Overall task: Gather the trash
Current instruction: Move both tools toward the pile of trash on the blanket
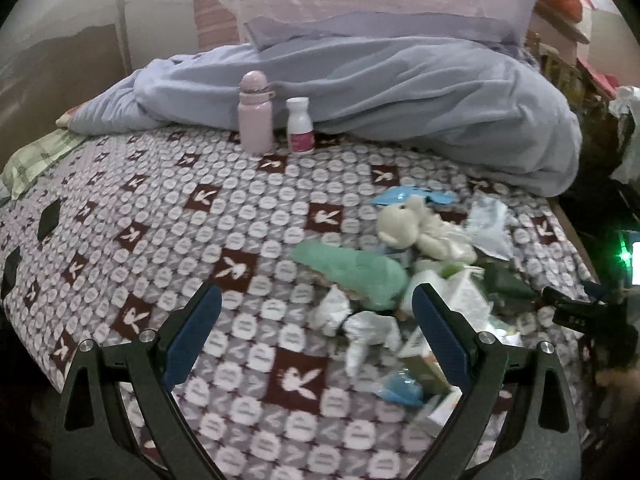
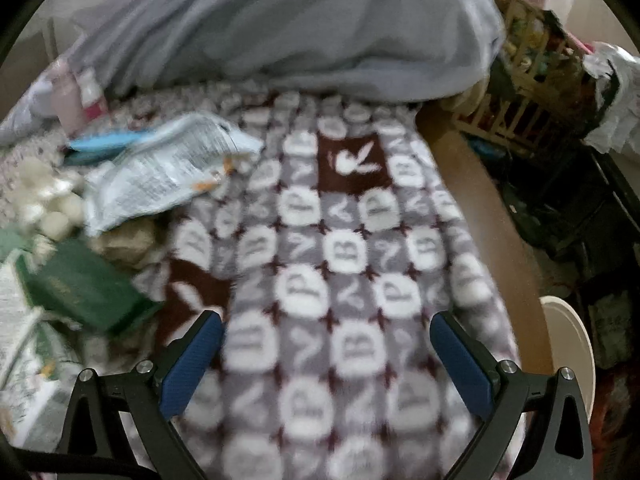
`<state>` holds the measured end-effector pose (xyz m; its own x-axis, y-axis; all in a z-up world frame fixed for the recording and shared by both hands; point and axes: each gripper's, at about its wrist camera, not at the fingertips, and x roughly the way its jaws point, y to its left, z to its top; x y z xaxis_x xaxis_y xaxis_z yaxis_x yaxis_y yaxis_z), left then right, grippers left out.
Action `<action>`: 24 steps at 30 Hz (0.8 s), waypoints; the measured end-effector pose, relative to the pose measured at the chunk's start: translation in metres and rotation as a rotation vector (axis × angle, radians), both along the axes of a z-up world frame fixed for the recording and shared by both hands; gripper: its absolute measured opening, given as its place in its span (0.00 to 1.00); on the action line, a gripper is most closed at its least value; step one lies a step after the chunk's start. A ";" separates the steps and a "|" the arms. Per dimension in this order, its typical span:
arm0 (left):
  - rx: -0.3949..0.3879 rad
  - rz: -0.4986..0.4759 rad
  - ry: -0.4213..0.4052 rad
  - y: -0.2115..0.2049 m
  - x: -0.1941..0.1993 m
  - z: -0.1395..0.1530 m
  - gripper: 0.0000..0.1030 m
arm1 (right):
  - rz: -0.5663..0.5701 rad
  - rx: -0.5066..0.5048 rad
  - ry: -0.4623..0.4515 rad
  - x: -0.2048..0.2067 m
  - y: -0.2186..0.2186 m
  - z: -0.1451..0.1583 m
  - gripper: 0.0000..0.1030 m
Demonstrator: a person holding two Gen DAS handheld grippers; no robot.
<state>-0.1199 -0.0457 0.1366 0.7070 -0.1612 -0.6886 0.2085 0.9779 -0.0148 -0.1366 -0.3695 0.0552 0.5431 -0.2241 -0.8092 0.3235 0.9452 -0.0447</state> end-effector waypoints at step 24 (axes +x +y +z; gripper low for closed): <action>-0.048 -0.014 -0.099 -0.020 -0.024 0.027 0.93 | 0.058 -0.021 -0.307 -0.062 0.059 0.108 1.00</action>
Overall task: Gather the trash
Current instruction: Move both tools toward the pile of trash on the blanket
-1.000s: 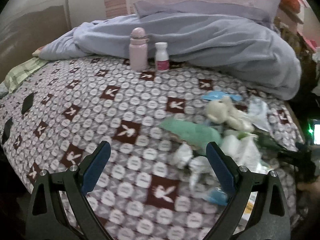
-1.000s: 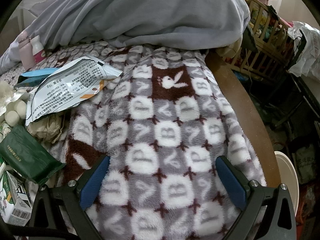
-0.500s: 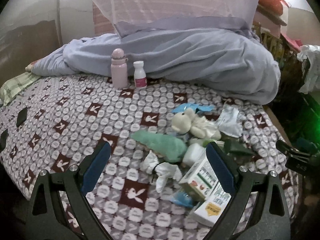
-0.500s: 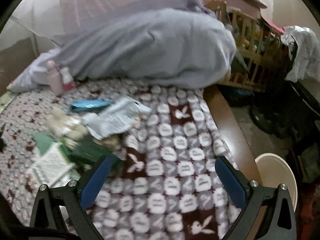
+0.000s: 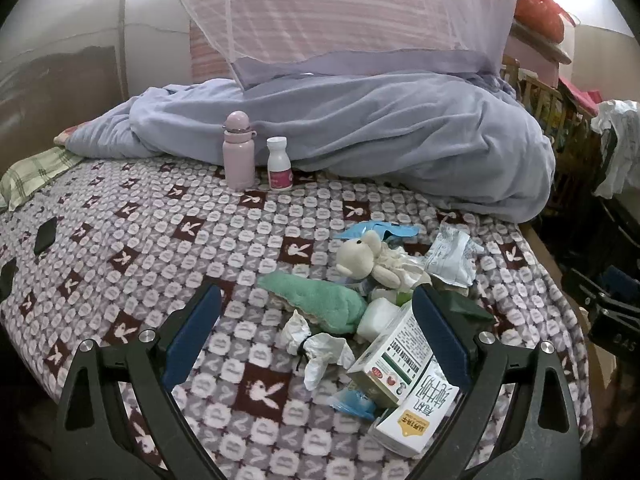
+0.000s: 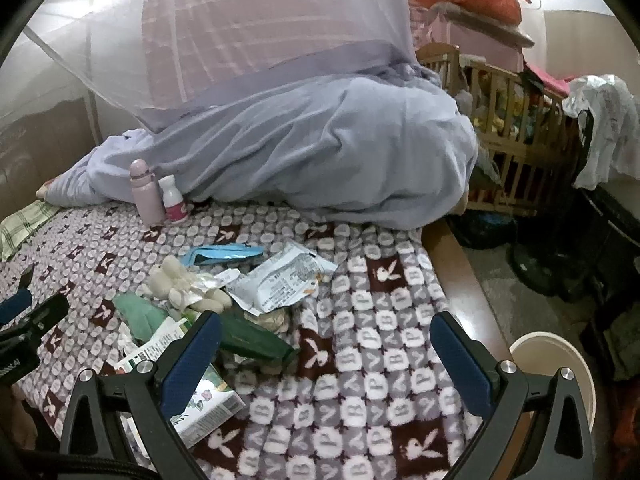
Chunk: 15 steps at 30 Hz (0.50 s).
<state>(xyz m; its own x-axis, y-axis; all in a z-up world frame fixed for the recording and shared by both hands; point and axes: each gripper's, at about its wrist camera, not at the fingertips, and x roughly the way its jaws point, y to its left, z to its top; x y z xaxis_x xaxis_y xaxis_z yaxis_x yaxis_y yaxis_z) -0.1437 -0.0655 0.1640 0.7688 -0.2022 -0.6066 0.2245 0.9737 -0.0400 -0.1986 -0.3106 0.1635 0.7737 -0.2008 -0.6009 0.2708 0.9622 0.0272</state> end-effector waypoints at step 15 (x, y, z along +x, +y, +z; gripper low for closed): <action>-0.013 0.012 -0.005 0.000 0.002 0.003 0.93 | 0.015 -0.020 -0.046 -0.007 0.007 0.016 1.00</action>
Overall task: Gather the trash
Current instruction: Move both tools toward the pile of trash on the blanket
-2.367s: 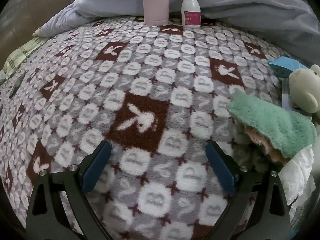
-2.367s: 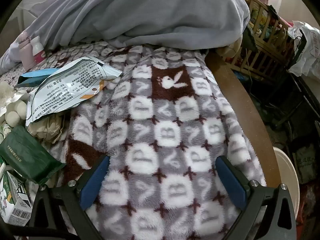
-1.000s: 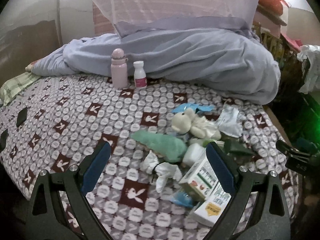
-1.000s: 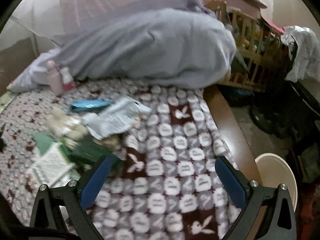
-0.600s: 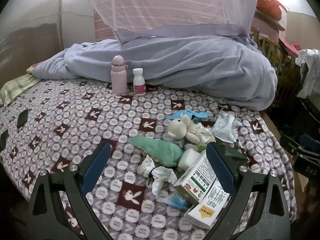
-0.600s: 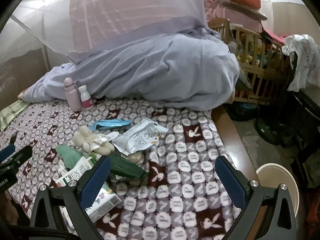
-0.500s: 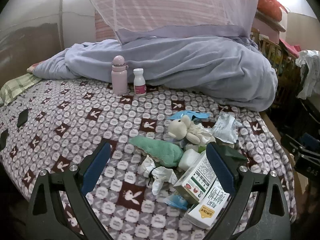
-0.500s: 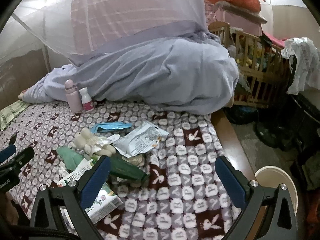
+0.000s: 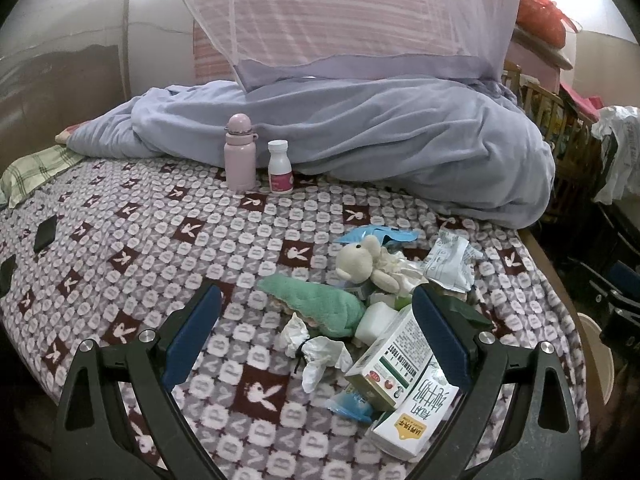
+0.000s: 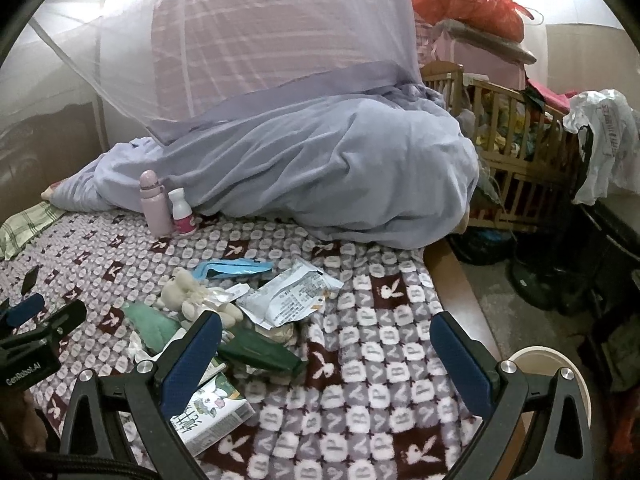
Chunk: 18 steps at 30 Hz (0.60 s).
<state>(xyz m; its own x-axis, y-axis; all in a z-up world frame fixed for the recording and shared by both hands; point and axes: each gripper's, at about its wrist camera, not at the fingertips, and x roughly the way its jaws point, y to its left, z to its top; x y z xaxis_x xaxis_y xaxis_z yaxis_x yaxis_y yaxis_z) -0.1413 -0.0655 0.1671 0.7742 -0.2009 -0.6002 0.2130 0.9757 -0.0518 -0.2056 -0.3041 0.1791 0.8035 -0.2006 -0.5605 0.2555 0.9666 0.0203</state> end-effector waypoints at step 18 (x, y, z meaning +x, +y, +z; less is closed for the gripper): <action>0.012 0.011 0.008 -0.001 0.005 -0.002 0.93 | 0.012 -0.015 0.023 0.005 0.002 -0.002 1.00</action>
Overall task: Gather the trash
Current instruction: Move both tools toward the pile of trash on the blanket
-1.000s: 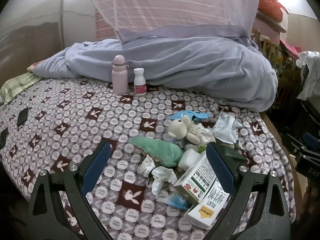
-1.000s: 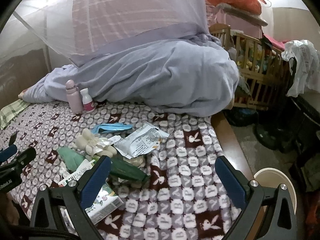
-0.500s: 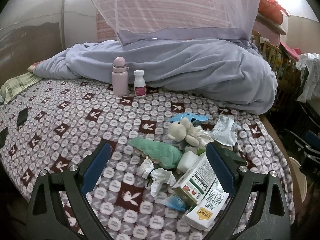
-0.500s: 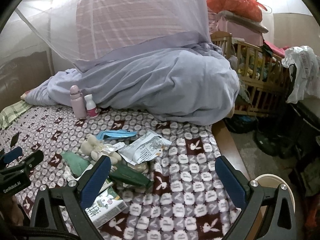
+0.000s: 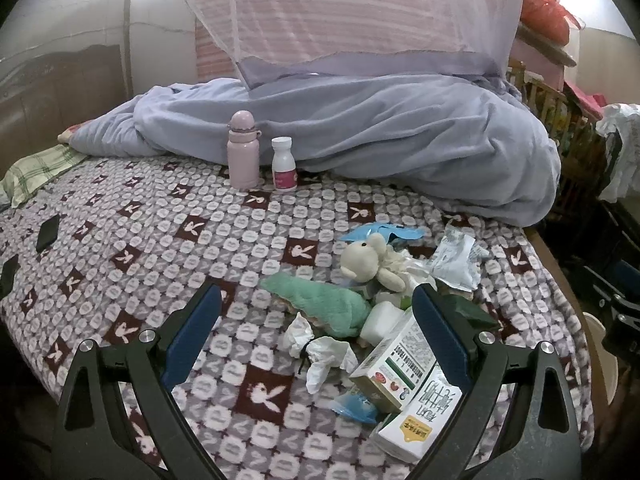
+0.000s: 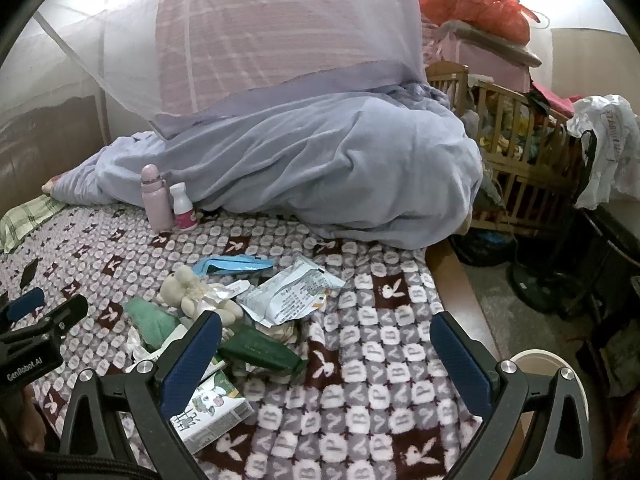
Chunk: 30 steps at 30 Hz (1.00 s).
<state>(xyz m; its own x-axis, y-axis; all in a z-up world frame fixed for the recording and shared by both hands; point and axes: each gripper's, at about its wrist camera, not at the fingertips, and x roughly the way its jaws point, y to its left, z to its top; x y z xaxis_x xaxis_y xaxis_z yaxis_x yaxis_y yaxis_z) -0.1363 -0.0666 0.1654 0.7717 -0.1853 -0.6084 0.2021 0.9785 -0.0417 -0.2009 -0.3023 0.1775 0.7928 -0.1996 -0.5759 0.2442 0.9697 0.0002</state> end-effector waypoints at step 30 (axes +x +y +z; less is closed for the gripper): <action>0.035 0.026 0.030 0.008 0.011 -0.025 0.93 | 0.029 0.005 0.068 0.012 0.005 -0.023 1.00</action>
